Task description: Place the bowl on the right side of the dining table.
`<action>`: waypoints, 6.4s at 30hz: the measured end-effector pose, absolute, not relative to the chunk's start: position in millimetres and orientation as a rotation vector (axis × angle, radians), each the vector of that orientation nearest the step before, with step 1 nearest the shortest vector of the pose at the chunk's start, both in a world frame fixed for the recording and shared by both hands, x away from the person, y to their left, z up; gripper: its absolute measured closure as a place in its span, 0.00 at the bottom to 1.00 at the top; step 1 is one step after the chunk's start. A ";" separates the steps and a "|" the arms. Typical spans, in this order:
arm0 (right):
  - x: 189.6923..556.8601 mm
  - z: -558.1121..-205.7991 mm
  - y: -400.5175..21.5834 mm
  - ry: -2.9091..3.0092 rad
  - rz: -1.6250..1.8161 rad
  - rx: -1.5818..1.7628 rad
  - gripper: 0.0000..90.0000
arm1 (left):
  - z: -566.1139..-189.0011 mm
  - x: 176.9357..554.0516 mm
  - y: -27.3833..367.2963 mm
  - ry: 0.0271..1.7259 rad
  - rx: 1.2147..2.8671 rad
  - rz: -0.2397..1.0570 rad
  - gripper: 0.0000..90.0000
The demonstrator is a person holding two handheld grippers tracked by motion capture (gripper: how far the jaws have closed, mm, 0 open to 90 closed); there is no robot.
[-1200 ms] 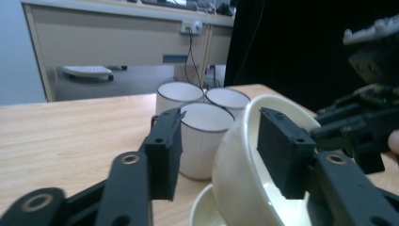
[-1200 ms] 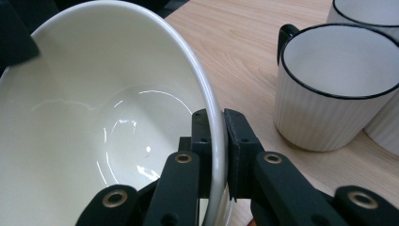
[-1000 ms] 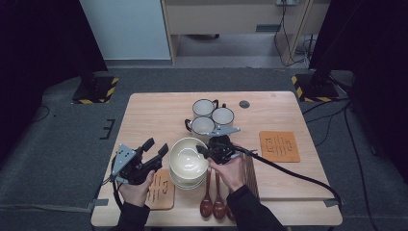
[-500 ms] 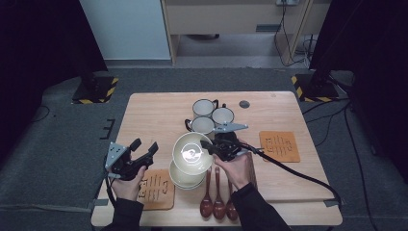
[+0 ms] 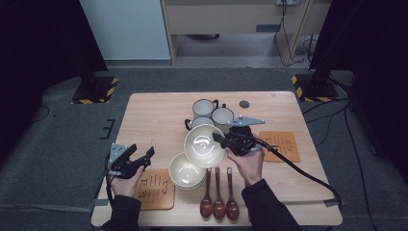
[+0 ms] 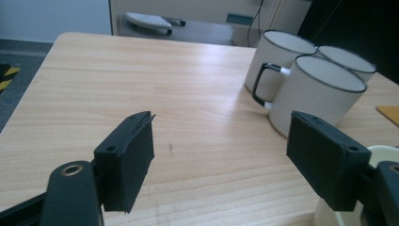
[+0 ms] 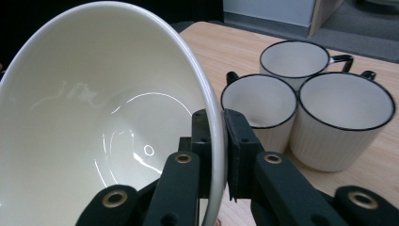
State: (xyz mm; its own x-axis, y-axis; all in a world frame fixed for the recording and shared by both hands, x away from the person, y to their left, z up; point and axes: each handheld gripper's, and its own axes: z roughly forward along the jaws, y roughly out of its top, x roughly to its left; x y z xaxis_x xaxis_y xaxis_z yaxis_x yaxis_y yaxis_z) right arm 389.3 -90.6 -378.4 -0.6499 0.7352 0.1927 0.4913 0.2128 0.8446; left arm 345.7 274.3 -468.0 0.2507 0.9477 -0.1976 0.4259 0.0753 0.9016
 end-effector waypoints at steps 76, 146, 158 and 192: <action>422.5 -413.7 -243.3 1.993 1.199 1.492 0.93 | -534.8 384.1 294.3 1.566 1.880 0.664 0.16; 466.9 -485.3 -308.5 1.892 0.894 1.811 0.93 | -537.3 386.9 294.4 1.625 1.871 0.663 0.00; 466.4 -487.5 -311.3 1.887 0.855 1.844 0.93 | -537.3 386.9 294.5 1.625 1.872 0.663 0.00; 467.9 -490.7 -316.7 1.878 0.847 1.886 0.92 | -537.3 386.9 294.4 1.625 1.872 0.664 0.00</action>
